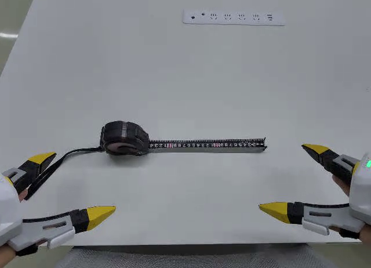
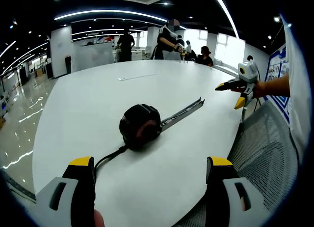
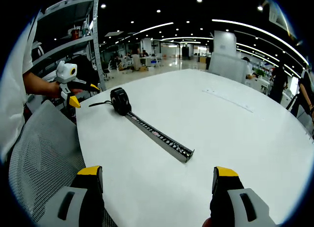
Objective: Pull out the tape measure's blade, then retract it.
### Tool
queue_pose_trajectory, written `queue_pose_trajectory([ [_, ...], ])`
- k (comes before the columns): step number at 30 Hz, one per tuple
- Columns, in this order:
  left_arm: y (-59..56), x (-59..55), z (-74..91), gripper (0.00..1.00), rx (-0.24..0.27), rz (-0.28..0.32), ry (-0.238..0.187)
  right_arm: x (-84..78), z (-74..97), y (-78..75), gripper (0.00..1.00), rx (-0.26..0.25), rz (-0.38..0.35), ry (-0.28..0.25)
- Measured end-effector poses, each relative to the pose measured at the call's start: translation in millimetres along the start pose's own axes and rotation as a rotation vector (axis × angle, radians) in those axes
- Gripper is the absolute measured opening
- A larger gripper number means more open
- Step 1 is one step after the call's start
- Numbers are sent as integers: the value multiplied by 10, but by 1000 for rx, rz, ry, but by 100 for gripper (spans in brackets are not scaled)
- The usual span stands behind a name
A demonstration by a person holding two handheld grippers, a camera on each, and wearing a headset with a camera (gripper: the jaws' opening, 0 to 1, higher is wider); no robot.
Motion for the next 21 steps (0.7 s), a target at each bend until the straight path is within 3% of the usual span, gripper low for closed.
queue_pose_trajectory([
  [10,-74,-56,33,92,-1,29,-20,-213,62,64,92,-2,-31,25],
  [21,-83,-68,29,91,3,41,-28,-193,57,48,92,-4,-38,16],
])
Point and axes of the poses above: the centre of the closed fingertips' face, and the gripper's own axes: z roughly backward along the fingers, y roughly to its left, x roughly out of its top, the point moved 6 cm from there along z, roughly backward along the fingers, and after that the axes turned 13 degrees about -x, right-handed, at the moved point
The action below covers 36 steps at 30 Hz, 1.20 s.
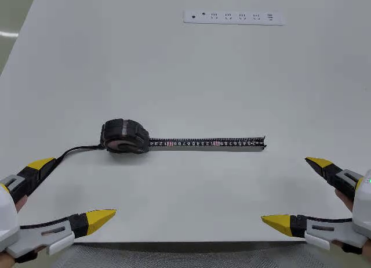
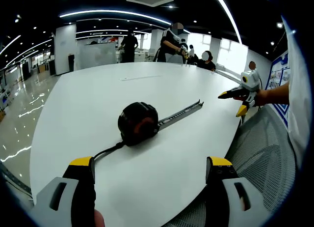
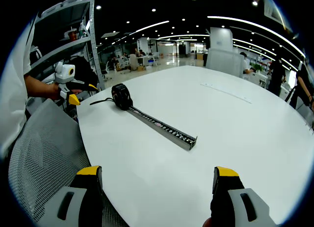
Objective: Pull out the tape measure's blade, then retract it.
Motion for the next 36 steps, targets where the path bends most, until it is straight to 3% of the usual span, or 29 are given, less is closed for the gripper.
queue_pose_trajectory([
  [15,-20,24,-33,90,-1,10,-9,-14,-1,24,92,1,4,4],
  [24,-71,87,-208,88,-1,14,-8,-20,-18,18,91,4,23,13],
  [36,-19,198,-393,88,6,19,-9,10,-49,-47,91,1,27,9],
])
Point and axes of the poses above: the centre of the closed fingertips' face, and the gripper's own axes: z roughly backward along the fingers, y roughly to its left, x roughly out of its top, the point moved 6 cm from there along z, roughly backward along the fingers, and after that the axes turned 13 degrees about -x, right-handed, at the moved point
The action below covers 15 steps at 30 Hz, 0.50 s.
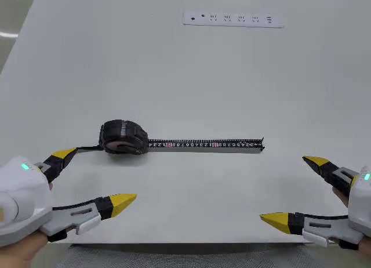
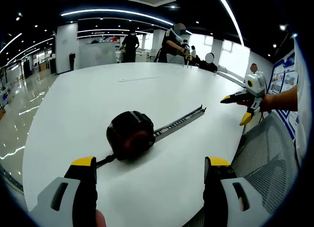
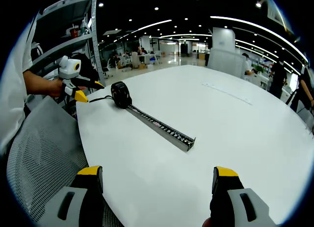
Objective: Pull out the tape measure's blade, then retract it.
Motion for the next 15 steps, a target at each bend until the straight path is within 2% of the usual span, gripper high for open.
queue_pose_trajectory([
  [5,28,40,-87,87,-1,8,1,10,-17,-9,91,3,1,0],
  [15,93,202,-265,86,-21,13,-19,27,-35,-39,91,1,0,0],
])
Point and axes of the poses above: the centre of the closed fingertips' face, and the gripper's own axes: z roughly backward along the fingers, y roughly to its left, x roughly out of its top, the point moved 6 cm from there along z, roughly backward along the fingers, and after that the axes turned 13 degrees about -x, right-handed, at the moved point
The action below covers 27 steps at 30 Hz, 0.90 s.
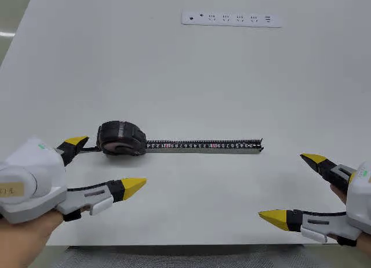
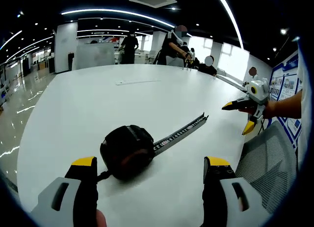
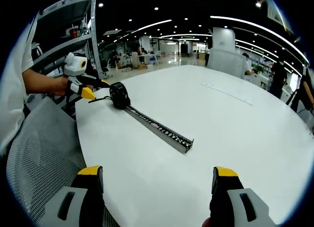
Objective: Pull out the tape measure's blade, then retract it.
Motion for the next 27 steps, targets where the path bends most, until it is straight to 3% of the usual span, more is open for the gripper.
queue_pose_trajectory([
  [6,-7,2,-110,85,-15,3,3,-7,-3,-14,90,-5,-2,4],
  [13,16,-5,-124,85,16,24,-9,-1,-2,-18,90,-6,-1,1],
  [27,73,38,-219,77,144,104,-48,77,-95,-127,80,32,32,8],
])
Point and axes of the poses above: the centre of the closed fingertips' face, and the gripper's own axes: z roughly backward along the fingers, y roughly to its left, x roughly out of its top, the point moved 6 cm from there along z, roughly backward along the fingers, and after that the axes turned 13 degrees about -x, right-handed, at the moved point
